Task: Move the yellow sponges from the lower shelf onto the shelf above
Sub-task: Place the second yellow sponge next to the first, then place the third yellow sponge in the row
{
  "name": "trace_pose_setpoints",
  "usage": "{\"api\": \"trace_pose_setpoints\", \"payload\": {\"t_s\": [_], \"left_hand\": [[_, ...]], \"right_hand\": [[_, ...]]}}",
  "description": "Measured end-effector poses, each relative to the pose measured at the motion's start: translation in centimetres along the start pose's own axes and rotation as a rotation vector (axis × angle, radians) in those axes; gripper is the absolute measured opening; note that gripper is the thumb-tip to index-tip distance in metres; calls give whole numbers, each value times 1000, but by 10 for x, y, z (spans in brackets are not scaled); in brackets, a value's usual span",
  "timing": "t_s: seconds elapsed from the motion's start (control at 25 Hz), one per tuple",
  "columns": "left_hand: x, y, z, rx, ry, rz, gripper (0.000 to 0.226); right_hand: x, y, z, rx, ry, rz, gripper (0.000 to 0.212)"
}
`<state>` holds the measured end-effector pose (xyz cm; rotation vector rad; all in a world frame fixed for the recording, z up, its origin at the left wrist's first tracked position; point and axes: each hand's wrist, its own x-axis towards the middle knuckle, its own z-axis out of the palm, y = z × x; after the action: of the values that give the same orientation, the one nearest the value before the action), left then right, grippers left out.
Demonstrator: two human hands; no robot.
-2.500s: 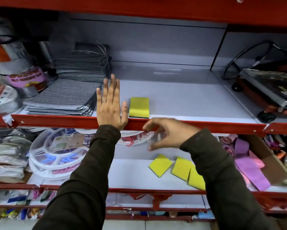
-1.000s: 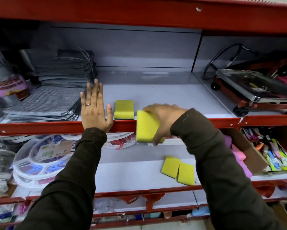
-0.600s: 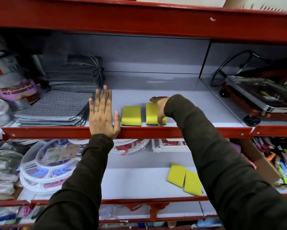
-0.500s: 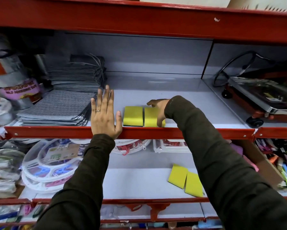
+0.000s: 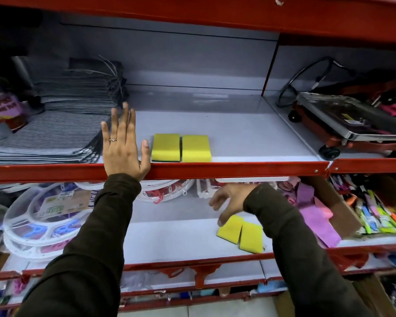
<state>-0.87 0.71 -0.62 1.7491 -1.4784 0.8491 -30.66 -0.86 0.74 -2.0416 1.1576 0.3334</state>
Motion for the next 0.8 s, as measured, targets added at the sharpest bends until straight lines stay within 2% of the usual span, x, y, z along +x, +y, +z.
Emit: {"api": "trace_pose_setpoints", "payload": {"t_s": [0.08, 0.16, 0.28, 0.36, 0.56, 0.8], "left_hand": [[1, 0, 0, -1, 5, 1, 77], [0, 0, 0, -7, 8, -3, 77], [1, -1, 1, -8, 15, 0, 76], [0, -1, 2, -10, 23, 7, 75], [1, -1, 2, -11, 18, 5, 76], [4, 4, -1, -35, 31, 12, 75]], "right_hand": [[31, 36, 25, -54, -6, 201, 75], [57, 65, 48, -64, 70, 330, 92], [84, 93, 76, -129, 123, 429, 109], [94, 104, 92, -180, 131, 467, 113], [104, 108, 113, -256, 231, 446, 111], [77, 60, 91, -341, 299, 275, 99]]}}
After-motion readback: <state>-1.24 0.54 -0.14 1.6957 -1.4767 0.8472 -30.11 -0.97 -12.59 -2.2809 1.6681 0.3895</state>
